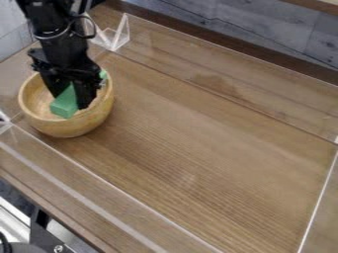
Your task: Put green stick into wooden bowl
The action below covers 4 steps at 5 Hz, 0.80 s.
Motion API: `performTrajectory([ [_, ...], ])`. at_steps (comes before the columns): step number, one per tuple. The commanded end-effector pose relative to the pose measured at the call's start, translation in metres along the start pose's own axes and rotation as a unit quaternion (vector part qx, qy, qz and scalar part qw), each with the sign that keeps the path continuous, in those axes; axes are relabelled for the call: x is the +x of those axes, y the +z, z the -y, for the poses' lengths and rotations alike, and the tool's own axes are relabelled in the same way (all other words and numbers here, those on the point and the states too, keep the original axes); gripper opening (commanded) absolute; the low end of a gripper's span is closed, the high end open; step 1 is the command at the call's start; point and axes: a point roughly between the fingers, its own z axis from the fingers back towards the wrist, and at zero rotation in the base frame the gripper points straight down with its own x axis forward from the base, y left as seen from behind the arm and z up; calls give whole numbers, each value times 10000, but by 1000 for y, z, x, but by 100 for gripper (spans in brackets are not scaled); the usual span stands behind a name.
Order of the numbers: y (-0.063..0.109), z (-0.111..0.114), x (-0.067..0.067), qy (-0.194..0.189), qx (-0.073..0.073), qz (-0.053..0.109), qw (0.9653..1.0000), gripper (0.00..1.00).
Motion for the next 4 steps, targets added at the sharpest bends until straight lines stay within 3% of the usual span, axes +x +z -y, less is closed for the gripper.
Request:
performTrajectory([
  [1, 11, 0, 7, -19, 106, 202, 9997, 0],
  [4, 14, 17, 5, -34, 87, 157, 9998, 0],
])
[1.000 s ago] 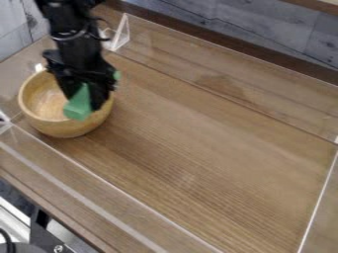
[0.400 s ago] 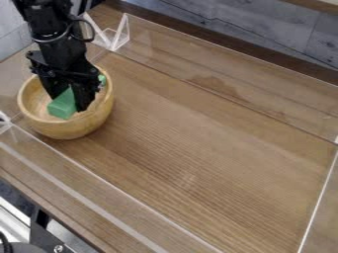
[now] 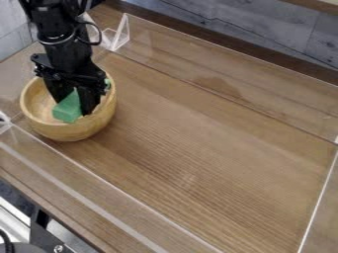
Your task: Put green stick into wooden bowl
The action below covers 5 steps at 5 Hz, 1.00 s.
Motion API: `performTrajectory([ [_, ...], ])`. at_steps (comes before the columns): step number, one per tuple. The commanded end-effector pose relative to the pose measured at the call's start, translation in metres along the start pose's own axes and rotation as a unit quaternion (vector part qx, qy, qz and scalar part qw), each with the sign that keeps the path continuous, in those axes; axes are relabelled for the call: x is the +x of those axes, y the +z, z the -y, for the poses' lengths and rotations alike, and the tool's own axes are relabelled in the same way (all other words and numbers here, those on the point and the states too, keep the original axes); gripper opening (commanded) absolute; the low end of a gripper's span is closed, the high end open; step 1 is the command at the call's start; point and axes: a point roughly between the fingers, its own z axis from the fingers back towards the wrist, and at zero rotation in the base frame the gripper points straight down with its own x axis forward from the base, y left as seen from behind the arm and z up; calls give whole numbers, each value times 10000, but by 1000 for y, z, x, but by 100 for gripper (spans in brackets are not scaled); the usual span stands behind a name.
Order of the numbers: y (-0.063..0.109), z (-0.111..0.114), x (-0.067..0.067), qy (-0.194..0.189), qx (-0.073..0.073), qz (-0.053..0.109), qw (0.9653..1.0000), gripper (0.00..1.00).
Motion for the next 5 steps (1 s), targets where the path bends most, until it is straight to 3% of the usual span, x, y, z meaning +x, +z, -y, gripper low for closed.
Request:
performTrajectory([
  [1, 12, 1, 8, -40, 99, 247, 9996, 0],
  [5, 8, 1, 7, 5, 111, 239, 9997, 0],
])
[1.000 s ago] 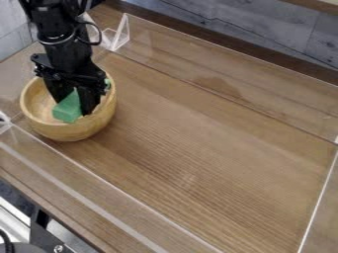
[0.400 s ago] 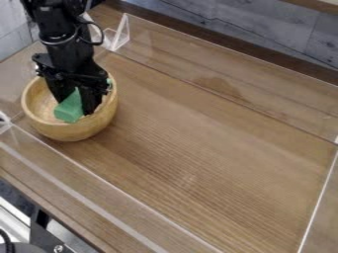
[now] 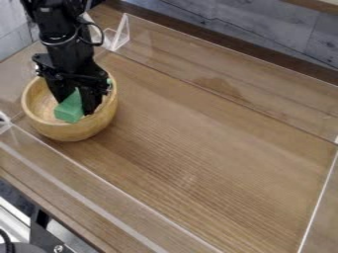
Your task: Put green stick into wooden bowl
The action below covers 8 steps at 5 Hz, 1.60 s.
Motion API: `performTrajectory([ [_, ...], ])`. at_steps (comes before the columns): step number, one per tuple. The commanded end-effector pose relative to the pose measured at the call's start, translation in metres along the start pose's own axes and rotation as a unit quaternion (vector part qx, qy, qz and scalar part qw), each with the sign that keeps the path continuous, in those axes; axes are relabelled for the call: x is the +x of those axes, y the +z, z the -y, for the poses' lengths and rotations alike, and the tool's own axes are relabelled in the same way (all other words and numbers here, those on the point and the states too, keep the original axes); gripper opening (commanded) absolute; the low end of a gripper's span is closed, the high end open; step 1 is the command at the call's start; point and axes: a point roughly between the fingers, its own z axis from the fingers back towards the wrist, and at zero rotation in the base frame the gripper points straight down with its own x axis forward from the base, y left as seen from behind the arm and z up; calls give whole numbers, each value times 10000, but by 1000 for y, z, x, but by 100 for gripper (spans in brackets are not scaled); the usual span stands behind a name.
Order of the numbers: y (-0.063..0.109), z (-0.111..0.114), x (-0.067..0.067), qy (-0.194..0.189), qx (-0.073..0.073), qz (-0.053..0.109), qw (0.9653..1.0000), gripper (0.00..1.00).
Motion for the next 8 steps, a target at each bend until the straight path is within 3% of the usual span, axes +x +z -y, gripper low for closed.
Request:
performTrajectory([
  [1, 8, 1, 7, -31, 90, 195, 9998, 0],
  [4, 5, 1, 7, 7, 101, 185, 9998, 0],
  [5, 8, 3, 8, 24, 87, 161, 9998, 100],
  [6, 16, 8, 10, 49, 65, 157, 9998, 100],
  [8, 13, 9, 11, 73, 85, 153, 9998, 100],
])
